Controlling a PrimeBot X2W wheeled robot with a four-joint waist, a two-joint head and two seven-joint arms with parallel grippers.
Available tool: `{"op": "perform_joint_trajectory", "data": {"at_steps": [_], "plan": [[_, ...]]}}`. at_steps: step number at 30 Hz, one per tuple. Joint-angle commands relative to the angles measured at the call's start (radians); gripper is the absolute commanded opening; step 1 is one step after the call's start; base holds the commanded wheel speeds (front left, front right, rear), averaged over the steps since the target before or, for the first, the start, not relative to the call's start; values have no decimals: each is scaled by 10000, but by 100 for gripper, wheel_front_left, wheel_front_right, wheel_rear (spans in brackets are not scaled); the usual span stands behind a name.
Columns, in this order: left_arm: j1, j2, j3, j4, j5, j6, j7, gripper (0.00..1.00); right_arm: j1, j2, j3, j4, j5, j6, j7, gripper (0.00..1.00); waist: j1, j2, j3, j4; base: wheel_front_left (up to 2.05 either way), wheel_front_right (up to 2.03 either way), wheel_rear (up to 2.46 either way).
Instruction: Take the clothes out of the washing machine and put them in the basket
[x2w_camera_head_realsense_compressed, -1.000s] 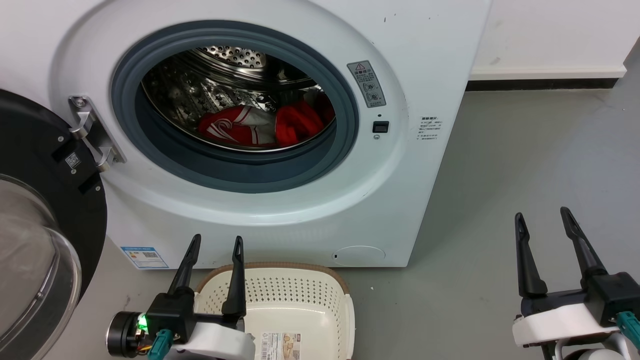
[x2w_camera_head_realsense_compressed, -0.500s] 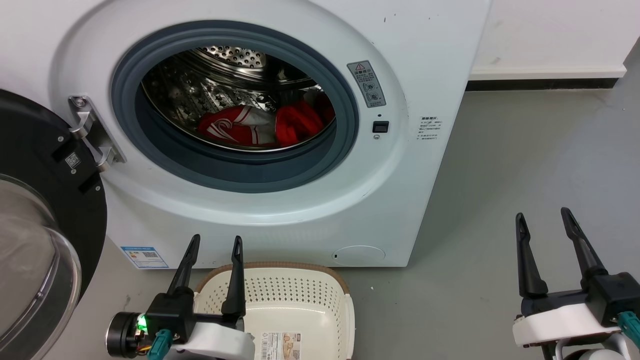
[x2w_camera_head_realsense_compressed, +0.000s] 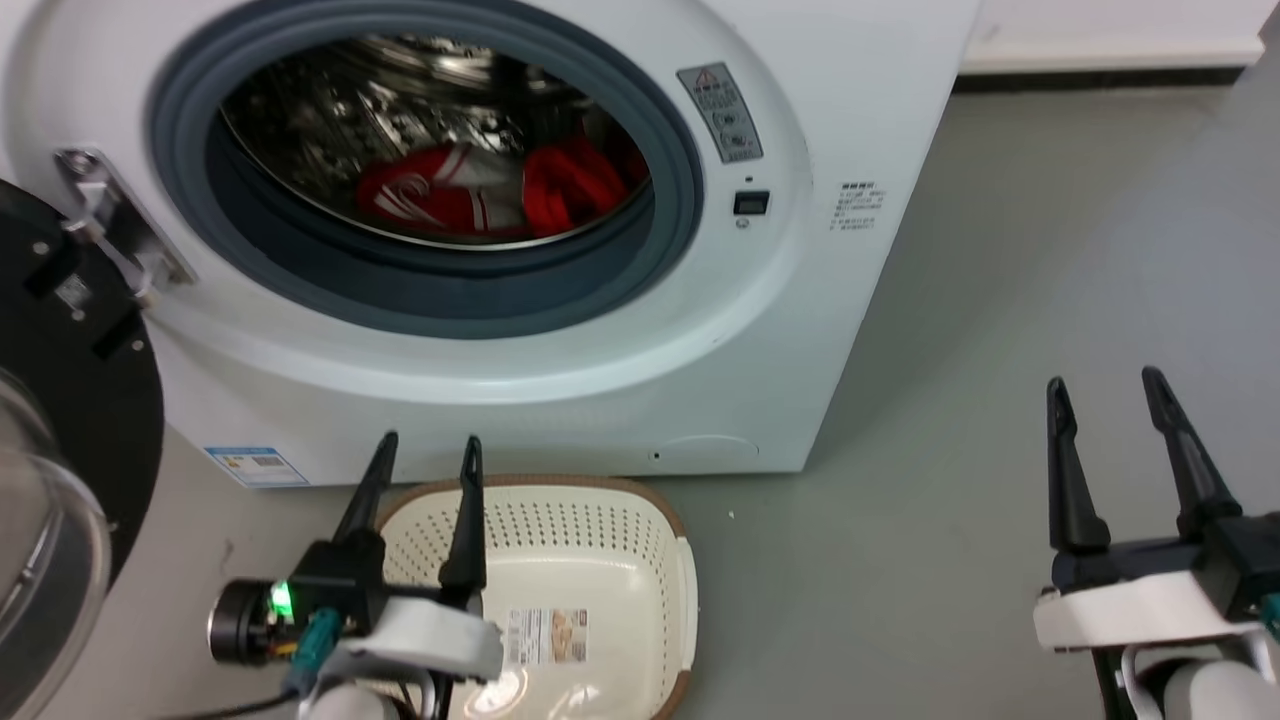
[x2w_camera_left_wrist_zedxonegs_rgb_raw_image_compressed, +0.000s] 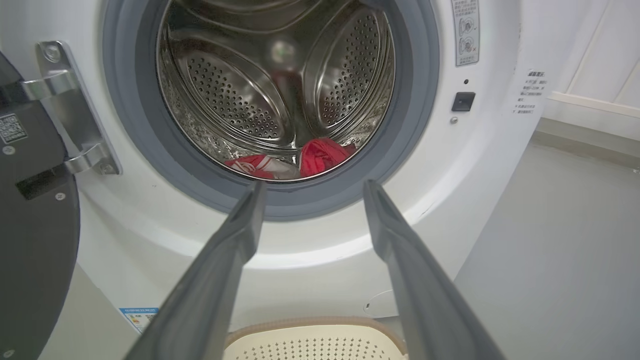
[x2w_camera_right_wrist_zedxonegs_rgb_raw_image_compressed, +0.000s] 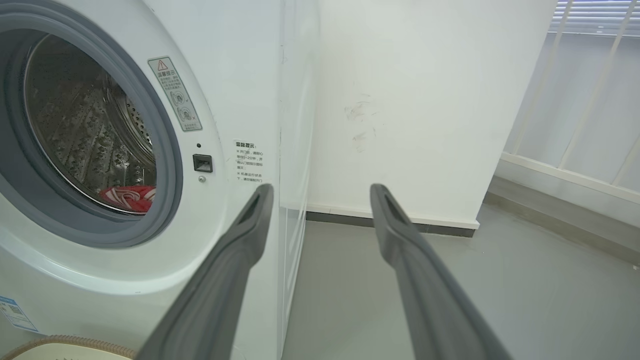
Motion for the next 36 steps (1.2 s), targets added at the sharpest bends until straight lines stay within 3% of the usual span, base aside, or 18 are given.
{"op": "perform_joint_trajectory", "data": {"at_steps": [1, 8, 16, 18, 24, 36], "plan": [[-457, 21, 105, 113, 127, -106, -28, 100, -335, 14, 61, -148, 38, -7, -25, 100, 0, 0, 751, -206, 0, 0, 0], [-2696, 915, 842, 541, 305, -649, -28, 100, -1242, 14, 166, -749, 395, -7, -25, 100, 0, 0, 2704, -818, 0, 0, 0], [-6673, 2658, 827, 3603, 169, -1119, 499, 100, -1842, 19, 466, -1164, 674, -7, -25, 100, 0, 0, 4322, -1367, 0, 0, 0], [-8203, 3290, 329, 4596, 208, -1190, 1247, 100, -1962, 17, 558, -1237, 784, -7, -25, 100, 0, 0, 4792, -1550, 0, 0, 0], [-11098, 4267, -1162, 5960, -414, -1204, 3293, 100, -2218, 19, 807, -1394, 965, -7, -25, 100, 0, 0, 5653, -1915, 0, 0, 0], [-15175, 6018, -3842, 7031, -2034, -1207, 7618, 100, -2584, 20, 1642, -2015, 1706, -7, -25, 100, 0, 0, 7073, -2862, 0, 0, 0]]}}
